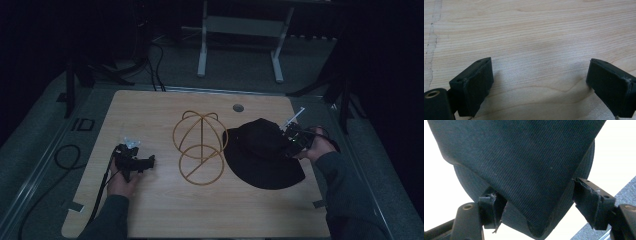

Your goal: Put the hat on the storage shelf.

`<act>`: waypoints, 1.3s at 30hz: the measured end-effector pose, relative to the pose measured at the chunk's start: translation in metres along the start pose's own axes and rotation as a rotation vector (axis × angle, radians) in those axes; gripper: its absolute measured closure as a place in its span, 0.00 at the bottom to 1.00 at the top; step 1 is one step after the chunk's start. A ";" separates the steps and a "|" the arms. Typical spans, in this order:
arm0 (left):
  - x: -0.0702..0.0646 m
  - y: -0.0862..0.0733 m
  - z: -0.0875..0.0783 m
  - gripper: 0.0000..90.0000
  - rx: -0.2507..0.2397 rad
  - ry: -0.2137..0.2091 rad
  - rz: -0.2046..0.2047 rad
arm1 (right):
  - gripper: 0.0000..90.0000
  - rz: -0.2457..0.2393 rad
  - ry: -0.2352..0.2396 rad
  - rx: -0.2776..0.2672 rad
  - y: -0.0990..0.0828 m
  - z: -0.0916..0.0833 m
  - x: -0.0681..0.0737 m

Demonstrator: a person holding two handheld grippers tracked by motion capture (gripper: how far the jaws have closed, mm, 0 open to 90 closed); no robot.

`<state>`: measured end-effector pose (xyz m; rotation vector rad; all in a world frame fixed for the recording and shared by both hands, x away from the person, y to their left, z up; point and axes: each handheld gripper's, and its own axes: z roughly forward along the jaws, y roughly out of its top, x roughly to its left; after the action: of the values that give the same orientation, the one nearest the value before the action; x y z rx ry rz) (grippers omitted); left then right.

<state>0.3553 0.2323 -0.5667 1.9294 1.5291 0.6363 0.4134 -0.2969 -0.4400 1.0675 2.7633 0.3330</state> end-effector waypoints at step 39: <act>0.000 0.000 0.000 0.08 0.000 0.000 0.000 | 0.84 -0.086 0.094 0.226 0.040 0.015 0.003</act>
<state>0.3553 0.2323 -0.5667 1.9294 1.5295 0.6362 0.4401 -0.2633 -0.4442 0.9985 2.9760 0.0609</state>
